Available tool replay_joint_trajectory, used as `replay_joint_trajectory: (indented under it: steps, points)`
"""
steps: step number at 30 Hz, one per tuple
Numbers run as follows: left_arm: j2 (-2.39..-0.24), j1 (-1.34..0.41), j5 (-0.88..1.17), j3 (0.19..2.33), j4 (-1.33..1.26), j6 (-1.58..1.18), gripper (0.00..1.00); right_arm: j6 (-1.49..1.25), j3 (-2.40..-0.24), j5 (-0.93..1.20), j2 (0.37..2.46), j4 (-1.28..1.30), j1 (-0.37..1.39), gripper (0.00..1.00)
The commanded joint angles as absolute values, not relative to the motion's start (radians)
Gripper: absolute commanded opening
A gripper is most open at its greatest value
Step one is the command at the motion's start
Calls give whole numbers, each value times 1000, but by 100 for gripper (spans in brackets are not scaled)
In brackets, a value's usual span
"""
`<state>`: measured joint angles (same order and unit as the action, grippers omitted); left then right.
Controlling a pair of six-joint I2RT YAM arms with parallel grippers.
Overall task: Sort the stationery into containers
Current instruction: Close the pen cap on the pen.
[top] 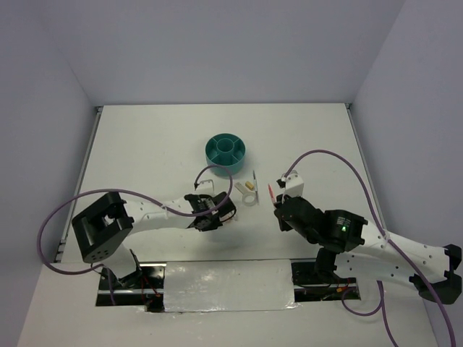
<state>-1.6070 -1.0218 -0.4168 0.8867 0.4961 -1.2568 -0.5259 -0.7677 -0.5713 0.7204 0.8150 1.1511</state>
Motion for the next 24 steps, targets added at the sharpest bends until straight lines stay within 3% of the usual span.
replay_joint_trajectory:
  steps: [1, 14, 24]
  points:
    - [-1597, -1028, -321, 804, 492, -1253, 0, -511, -758, -566, 703, 773, 1149, 0]
    - [-1247, -1026, -563, 982, 551, -1062, 0, -500, -712, -500, 643, 692, 1149, 0]
    - [-1005, -937, -612, 1046, 284, -795, 0, -531, -566, -278, 626, 246, 1149, 0]
